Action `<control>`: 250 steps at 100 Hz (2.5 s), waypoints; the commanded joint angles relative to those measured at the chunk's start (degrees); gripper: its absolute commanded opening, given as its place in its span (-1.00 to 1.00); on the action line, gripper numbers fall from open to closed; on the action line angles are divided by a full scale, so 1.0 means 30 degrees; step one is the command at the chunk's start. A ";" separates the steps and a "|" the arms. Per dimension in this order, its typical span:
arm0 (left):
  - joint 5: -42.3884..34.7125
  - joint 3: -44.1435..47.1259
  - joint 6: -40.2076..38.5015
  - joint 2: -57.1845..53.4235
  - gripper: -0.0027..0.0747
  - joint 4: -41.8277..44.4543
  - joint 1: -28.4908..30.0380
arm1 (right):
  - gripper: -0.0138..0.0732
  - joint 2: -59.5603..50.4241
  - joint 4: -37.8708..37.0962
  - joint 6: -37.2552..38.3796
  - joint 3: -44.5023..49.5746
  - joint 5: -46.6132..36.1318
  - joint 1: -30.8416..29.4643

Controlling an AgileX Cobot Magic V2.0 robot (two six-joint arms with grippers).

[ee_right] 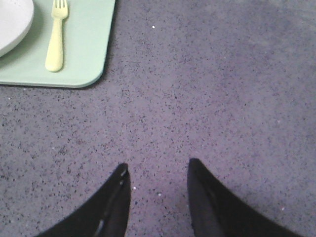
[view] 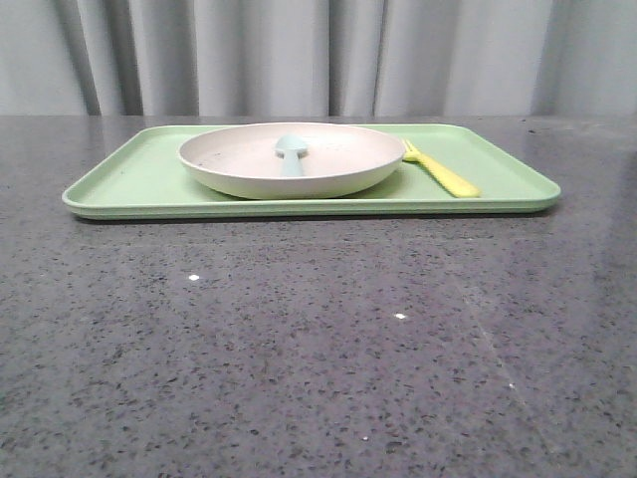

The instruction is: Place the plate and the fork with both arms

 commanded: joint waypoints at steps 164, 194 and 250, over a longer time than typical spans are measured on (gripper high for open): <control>-0.1217 -0.0473 -0.0142 0.0044 -0.98 -0.0305 0.0055 | -0.96 -0.1424 -0.0407 0.0383 0.0656 -0.1199 -0.0122; -0.9724 0.1621 -0.0142 -0.0580 -0.98 0.0656 -0.0493 | -0.96 -0.1424 -0.0407 0.0383 0.0656 -0.1199 -0.0122; -1.4703 1.0371 -0.0142 -0.8426 -0.98 0.3081 -0.1520 | -0.96 -0.1424 -0.0407 0.0383 0.0656 -0.1199 -0.0122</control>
